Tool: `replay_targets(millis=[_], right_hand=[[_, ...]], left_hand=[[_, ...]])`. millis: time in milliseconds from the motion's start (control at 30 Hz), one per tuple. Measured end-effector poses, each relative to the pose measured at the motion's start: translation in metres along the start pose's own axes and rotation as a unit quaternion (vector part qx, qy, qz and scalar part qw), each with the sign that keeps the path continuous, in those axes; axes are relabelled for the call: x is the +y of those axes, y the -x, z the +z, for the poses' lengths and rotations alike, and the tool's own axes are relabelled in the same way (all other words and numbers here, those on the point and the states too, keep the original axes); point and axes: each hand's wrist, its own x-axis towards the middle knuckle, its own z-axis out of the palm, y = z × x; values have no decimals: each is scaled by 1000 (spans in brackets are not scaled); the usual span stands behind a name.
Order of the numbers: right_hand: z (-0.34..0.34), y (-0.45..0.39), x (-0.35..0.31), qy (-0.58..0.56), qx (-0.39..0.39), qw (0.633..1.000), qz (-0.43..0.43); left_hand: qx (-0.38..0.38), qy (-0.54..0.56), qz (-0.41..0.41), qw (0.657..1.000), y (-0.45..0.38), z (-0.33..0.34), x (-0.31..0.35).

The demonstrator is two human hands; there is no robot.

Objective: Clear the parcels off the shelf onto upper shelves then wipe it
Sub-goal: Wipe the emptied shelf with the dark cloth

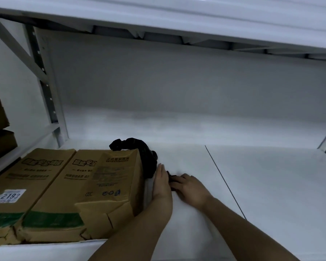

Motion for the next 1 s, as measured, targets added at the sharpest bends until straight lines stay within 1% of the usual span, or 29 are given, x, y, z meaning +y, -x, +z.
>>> replay_targets(millis=[33, 100, 133, 167, 200, 233, 300, 367, 433, 467, 500, 600, 633, 700, 767, 800, 867, 900, 967, 1000], right_hand=[[-1, 4, 7, 6, -4, 999, 32], [-6, 15, 16, 15, -20, 990, 141], [-9, 18, 17, 24, -19, 979, 203], [-13, 17, 16, 34, -40, 965, 258], [-15, 14, 14, 46, -63, 952, 296], [-14, 9, 8, 52, -77, 946, 310], [-9, 0, -2, 36, -78, 956, 280], [-3, -1, -7, 7, -50, 981, 185], [-4, 8, 6, -19, -52, 994, 99], [-6, 17, 17, -18, -47, 996, 74], [-9, 25, 29, -8, -46, 996, 70], [-20, 50, 62, 40, -48, 986, 157], [-27, 60, 69, 49, -75, 975, 203], [-29, 72, 82, 64, -85, 946, 306], [-31, 72, 85, 84, -110, 919, 370], [-30, 68, 84, 91, -111, 911, 386], [-26, 56, 73, 79, -105, 922, 364], [-21, 53, 69, 59, -107, 935, 334], [-12, 50, 63, 30, -47, 971, 231], [-11, 51, 65, 28, -26, 984, 175]], left_hand=[[1, 0, 1, 1000, -1, 0, 1], [8, 0, 3, 1000, -2, -3, 7], [9, 1, 7, 1000, -3, -5, 9], [7, 3, 9, 1000, -3, -8, 12], [6, 7, 10, 1000, -4, -12, 13], [5, 11, 11, 1000, -5, -15, 14], [11, 41, -1, 999, -6, -22, 16], [9, 64, -10, 998, -9, -29, 19], [-5, 77, -16, 997, -12, -36, 21], [-11, 81, -17, 997, -15, -39, 23], [-14, 82, -18, 996, -18, -43, 26], [-32, 86, -10, 996, -24, -53, 35], [-36, 87, -4, 996, -25, -59, 41], [-36, 91, 5, 995, -26, -65, 48], [-33, 96, 5, 995, -26, -70, 55], [-32, 100, 1, 994, -26, -72, 57], [-35, 112, -6, 993, -27, -74, 59], [-40, 119, -8, 992, -28, -77, 60], [-45, 137, -18, 989, -29, -80, 59], [-44, 146, -23, 988, -30, -81, 58]])
